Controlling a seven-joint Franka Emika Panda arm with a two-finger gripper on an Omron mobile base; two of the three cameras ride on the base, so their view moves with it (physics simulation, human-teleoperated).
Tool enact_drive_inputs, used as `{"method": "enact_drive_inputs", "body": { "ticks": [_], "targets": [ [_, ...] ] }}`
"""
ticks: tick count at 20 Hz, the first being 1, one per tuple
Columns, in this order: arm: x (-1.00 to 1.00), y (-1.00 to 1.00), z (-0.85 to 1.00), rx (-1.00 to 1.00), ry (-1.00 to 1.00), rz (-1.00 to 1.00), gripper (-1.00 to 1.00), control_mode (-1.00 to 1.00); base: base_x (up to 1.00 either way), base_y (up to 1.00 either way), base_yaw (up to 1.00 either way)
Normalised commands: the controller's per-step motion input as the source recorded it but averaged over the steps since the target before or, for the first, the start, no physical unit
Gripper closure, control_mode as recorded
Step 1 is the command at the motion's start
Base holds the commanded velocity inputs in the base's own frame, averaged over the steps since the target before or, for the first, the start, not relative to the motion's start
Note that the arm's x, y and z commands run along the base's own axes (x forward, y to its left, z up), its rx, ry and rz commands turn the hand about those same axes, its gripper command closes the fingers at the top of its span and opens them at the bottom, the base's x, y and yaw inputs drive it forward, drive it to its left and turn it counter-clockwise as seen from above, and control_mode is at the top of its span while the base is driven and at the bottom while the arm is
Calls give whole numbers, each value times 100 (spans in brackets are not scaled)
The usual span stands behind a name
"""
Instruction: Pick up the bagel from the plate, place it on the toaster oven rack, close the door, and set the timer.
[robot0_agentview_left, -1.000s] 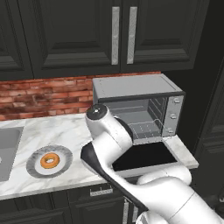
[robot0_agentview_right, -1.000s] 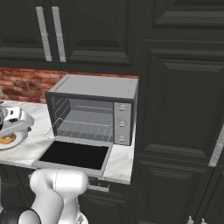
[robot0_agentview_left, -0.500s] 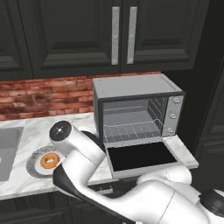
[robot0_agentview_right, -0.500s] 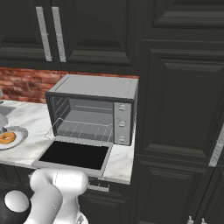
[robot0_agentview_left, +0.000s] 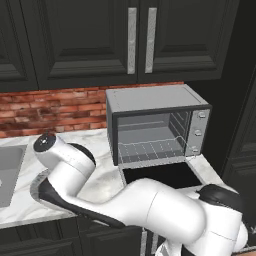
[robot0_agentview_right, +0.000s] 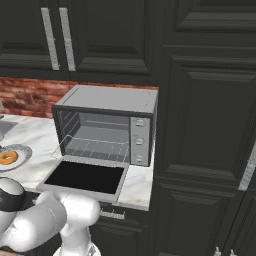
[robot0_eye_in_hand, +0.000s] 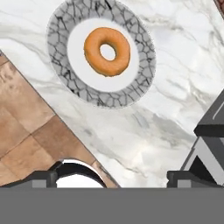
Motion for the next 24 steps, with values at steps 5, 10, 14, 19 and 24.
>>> {"method": "enact_drive_inputs", "body": {
  "ticks": [5,10,14,19,24],
  "targets": [
    [7,42,-32,-22,0,0,-100,-100,0,0,0],
    [31,26,-16,-8,3,0,-100,-100,0,0,0],
    [35,17,-29,0,2,0,-100,-100,0,0,0],
    [26,5,-40,0,1,0,-100,-100,0,0,0],
    [16,0,-39,0,0,0,-100,-100,0,0,0]
  ]
}}
